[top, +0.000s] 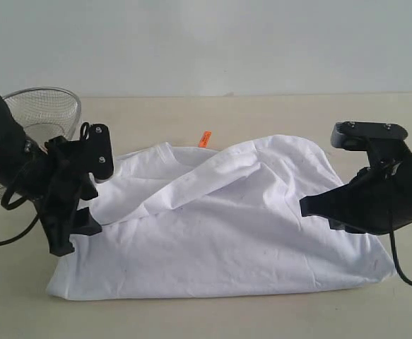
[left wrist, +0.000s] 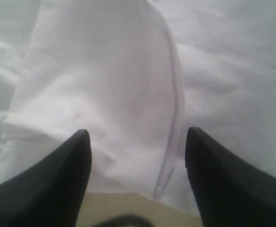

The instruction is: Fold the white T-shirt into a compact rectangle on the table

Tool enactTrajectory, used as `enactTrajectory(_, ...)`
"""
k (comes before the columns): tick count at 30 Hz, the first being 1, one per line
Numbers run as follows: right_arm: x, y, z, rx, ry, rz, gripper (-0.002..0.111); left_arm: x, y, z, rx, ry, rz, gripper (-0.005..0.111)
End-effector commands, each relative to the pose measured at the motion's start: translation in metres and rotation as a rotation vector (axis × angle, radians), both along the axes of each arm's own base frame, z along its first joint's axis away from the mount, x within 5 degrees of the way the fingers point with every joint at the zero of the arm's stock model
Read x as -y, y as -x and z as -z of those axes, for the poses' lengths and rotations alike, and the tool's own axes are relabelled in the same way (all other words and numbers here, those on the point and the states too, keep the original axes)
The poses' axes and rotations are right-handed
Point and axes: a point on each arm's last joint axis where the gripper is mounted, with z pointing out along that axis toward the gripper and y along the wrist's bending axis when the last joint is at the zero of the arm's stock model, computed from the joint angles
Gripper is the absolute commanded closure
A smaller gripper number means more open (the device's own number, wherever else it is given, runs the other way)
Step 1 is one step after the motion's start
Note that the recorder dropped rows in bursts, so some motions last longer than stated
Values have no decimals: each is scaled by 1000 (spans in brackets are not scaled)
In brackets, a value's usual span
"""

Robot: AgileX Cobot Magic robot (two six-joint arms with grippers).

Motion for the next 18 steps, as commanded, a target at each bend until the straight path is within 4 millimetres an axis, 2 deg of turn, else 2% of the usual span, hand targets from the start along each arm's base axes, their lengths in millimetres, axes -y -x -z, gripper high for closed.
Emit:
enactTrajectory(1,0,1,-1,7,4,-9,109,2,0,5,-16,-2,8,51)
enactTrajectory(12,0,0,-2,11,4,-8,109,1,-9,6,72,-5,-10,52)
enactTrajectory(15,0,0,-2,11,4,-8,109,1,-10,5,79,-4,-12,56)
enactTrajectory(18,0,0,-2,11,4,-8,109,1,-10,5,79,-7,-5,67)
